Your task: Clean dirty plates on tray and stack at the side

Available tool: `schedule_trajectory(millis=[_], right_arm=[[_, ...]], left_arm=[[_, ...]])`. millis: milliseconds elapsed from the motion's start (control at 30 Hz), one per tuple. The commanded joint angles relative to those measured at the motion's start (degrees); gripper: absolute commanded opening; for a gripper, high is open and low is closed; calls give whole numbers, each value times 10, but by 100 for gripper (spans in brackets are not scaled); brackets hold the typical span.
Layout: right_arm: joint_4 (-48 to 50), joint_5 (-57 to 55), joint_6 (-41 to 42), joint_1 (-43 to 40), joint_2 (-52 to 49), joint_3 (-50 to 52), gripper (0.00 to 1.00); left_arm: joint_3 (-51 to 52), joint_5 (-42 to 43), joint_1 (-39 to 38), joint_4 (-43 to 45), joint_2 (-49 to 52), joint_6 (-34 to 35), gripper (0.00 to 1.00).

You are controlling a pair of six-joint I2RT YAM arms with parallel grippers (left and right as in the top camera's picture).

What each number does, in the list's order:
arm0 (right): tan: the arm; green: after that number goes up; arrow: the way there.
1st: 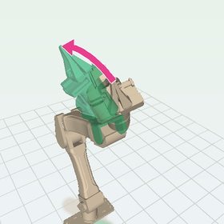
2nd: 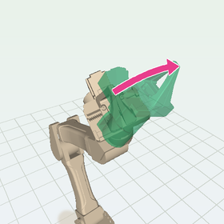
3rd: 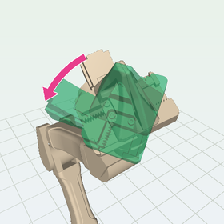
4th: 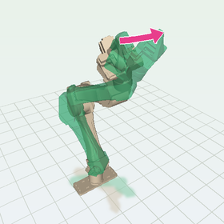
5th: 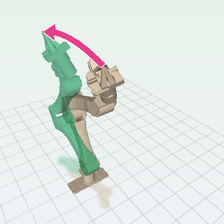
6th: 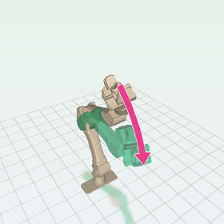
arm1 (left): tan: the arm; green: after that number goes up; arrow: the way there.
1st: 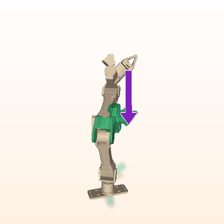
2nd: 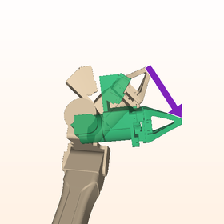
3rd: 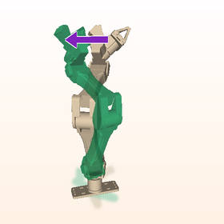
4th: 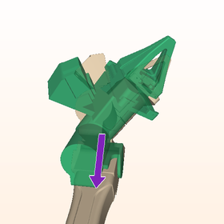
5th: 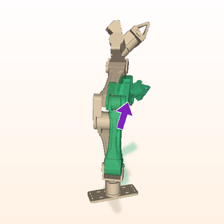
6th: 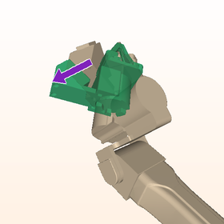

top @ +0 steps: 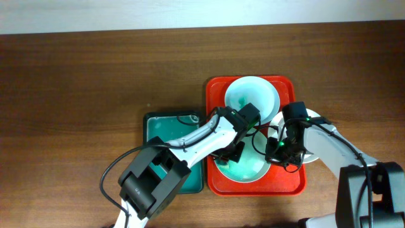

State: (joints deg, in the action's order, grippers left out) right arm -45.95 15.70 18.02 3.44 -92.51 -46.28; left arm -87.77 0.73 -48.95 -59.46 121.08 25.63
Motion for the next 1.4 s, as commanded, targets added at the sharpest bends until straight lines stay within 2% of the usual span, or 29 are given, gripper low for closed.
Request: schedule_trajectory(millis=[0,133,200,267,367,533,600,700,800,867,933,1000,1067,1100,1167,1233,1267,1300,1367], right_arm=[[-3,-53,2,-1,-5,7,4],[-3,-53,2,-1,-5,7,4],[-3,-53,2,-1,-5,7,4],[-3,-53,2,-1,-5,7,4],[-3,-52,2,-1,-5,7,4],[-7,-52,2,-1,-5,7,4],[-7,-52,2,-1,-5,7,4],[-7,-52,2,-1,-5,7,4],[-7,-52,2,-1,-5,7,4],[-7,-52,2,-1,-5,7,4],[-7,-52,2,-1,-5,7,4],[-1,-46,-20,-1,-5,7,4],[17,7,-115,-1,-5,7,4],[21,13,-123,-1,-5,7,4],[26,17,-110,-1,-5,7,4],[33,17,-60,-1,-5,7,4],[38,17,-55,-1,-5,7,4],[40,16,-55,-1,-5,7,4],[40,16,-55,-1,-5,6,4]], left_arm=[[-22,-146,17,-14,9,16,0],[-21,58,17,75,10,18,0],[-7,125,16,122,11,18,0],[6,165,12,155,11,17,0],[7,200,12,148,11,-8,0],[7,182,50,73,7,-17,0],[7,141,88,47,-11,-17,0],[6,145,134,43,-79,-57,0],[6,166,181,27,-194,-75,0],[6,91,222,-12,-247,-75,0],[16,7,248,-66,-250,-75,0],[59,-11,251,-59,-250,-68,0],[146,-12,251,-2,-249,-32,0],[187,-12,251,35,-249,-17,0],[244,-10,251,99,-249,-8,0],[250,-9,251,113,-251,-8,0],[249,-9,251,113,-252,-8,8],[247,-5,251,111,-252,-8,26],[238,0,251,107,-253,-8,41]])
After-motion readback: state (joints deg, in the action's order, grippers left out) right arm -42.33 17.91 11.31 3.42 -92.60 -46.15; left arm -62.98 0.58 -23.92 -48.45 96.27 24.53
